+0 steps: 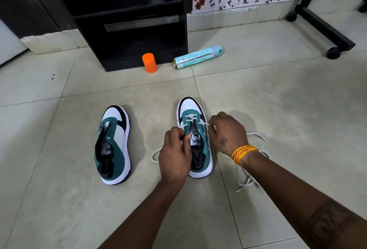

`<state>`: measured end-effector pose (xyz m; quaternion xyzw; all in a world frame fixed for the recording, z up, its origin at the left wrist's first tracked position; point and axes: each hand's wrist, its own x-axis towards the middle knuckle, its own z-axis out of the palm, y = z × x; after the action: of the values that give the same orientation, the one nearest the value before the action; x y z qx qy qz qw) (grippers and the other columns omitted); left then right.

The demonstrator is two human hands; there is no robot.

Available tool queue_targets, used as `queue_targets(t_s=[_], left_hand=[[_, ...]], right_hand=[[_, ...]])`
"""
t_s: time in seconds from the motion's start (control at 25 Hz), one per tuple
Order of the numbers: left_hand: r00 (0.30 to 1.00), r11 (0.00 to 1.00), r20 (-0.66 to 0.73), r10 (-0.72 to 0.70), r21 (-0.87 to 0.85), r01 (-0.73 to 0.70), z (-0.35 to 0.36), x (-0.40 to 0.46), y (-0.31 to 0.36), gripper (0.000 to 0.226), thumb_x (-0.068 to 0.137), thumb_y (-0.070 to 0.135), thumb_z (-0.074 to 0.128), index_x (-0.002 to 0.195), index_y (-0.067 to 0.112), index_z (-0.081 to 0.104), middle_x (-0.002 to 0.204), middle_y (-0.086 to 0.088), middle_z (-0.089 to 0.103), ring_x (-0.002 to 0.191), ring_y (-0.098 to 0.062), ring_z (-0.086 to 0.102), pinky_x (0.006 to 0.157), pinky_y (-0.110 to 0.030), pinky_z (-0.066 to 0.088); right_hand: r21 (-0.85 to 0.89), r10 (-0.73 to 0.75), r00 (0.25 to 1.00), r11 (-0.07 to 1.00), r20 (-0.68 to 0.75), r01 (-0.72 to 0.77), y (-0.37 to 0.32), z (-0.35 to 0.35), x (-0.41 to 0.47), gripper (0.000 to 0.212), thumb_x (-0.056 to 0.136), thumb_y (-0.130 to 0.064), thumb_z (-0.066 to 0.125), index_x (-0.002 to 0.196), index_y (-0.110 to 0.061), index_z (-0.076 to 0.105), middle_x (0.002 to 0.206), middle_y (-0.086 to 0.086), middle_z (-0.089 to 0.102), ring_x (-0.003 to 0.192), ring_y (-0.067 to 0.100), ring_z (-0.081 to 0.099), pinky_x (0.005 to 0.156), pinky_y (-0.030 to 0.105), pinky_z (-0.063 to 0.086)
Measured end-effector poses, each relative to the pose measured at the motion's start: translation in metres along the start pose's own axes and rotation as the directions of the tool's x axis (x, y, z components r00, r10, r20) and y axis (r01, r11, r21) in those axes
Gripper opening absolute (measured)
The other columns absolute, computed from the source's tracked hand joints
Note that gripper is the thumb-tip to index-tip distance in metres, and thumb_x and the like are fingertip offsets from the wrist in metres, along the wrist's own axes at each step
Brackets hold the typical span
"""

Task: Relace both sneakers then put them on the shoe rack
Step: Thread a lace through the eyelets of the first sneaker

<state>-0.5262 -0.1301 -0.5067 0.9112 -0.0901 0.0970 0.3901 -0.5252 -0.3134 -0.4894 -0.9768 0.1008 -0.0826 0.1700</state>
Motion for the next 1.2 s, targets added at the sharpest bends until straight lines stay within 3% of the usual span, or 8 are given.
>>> queue_targets(t_s=[0.12,0.2,0.48,0.64,0.72,0.88,1.04,1.2], left_hand=[[1.000,1.000,0.015,0.005,-0.019,-0.004,-0.006,0.005,0.000,0.013,0.104,0.035,0.058,0.106,0.022,0.056,0.105,0.006,0.060,0.079,-0.022,0.065,0.068,-0.040,0.051],[0.999,0.999,-0.005,0.034,-0.041,-0.034,-0.012,0.010,0.005,0.012,0.103,0.033,0.061,0.109,0.022,0.060,0.107,0.007,0.060,0.078,-0.019,0.065,0.069,-0.036,0.051],[0.952,0.973,0.253,0.171,-0.198,-0.122,-0.023,0.041,0.045,0.027,0.081,0.016,0.055,0.102,0.028,0.066,0.084,0.007,0.071,0.076,-0.019,0.068,0.067,-0.043,0.054],[0.964,0.951,0.196,0.182,-0.284,-0.122,-0.034,0.043,0.049,0.013,0.078,0.013,0.057,0.075,0.025,0.063,0.063,0.007,0.061,0.059,-0.012,0.056,0.057,-0.035,0.049],[0.968,0.938,0.173,0.181,-0.325,-0.118,-0.042,0.044,0.053,0.019,0.084,0.006,0.066,0.078,0.024,0.068,0.063,0.011,0.064,0.056,-0.007,0.058,0.057,-0.028,0.049],[0.977,0.898,0.151,0.153,-0.434,-0.074,-0.058,0.046,0.063,0.018,0.086,-0.002,0.072,0.087,0.016,0.077,0.066,0.015,0.070,0.055,-0.005,0.061,0.056,-0.019,0.045],[0.978,0.824,0.151,0.140,-0.566,-0.031,-0.067,0.049,0.063,0.011,0.088,0.010,0.078,0.089,0.020,0.077,0.073,0.000,0.074,0.064,-0.026,0.069,0.060,-0.038,0.057],[0.987,0.803,0.139,0.082,-0.596,0.017,-0.074,0.051,0.063,0.008,0.090,0.009,0.080,0.088,0.016,0.076,0.073,-0.002,0.074,0.061,-0.019,0.064,0.057,-0.036,0.052]], right_hand=[[0.452,0.153,0.983,0.873,0.100,-0.182,-0.012,-0.013,-0.004,0.011,0.084,-0.025,0.060,0.094,-0.030,0.063,0.075,-0.004,0.071,0.072,0.022,0.070,0.072,0.039,0.058],[0.585,0.175,0.980,0.787,0.092,-0.196,-0.023,-0.022,-0.007,0.015,0.080,-0.022,0.058,0.091,-0.031,0.064,0.075,-0.006,0.071,0.068,0.018,0.070,0.073,0.043,0.060],[0.642,0.074,0.996,0.766,-0.056,-0.021,-0.068,-0.062,-0.032,0.022,0.085,-0.011,0.064,0.097,-0.029,0.069,0.075,-0.008,0.070,0.066,0.010,0.065,0.070,0.035,0.056],[0.776,0.136,0.990,0.629,-0.044,-0.052,-0.076,-0.076,-0.038,0.013,0.098,-0.015,0.061,0.099,-0.025,0.070,0.071,-0.005,0.074,0.057,0.015,0.069,0.065,0.039,0.061],[0.799,0.186,0.981,0.598,-0.060,-0.064,-0.072,-0.078,-0.037,0.019,0.100,-0.011,0.056,0.104,-0.021,0.071,0.067,-0.002,0.071,0.055,0.015,0.068,0.062,0.033,0.059],[0.717,0.104,0.994,0.695,-0.037,-0.046,-0.057,-0.068,-0.026,0.026,0.097,-0.010,0.055,0.109,-0.028,0.070,0.060,-0.009,0.060,0.057,0.013,0.061,0.063,0.032,0.053],[0.722,-0.121,0.991,0.691,0.056,0.043,-0.056,-0.059,-0.021,0.013,0.099,-0.030,0.054,0.092,-0.027,0.065,0.072,-0.002,0.065,0.068,0.024,0.060,0.066,0.044,0.054],[0.485,0.032,0.999,0.874,0.005,-0.031,-0.038,-0.044,-0.016,0.031,0.097,-0.046,0.048,0.086,-0.022,0.064,0.071,-0.001,0.068,0.068,0.024,0.066,0.065,0.044,0.053]])
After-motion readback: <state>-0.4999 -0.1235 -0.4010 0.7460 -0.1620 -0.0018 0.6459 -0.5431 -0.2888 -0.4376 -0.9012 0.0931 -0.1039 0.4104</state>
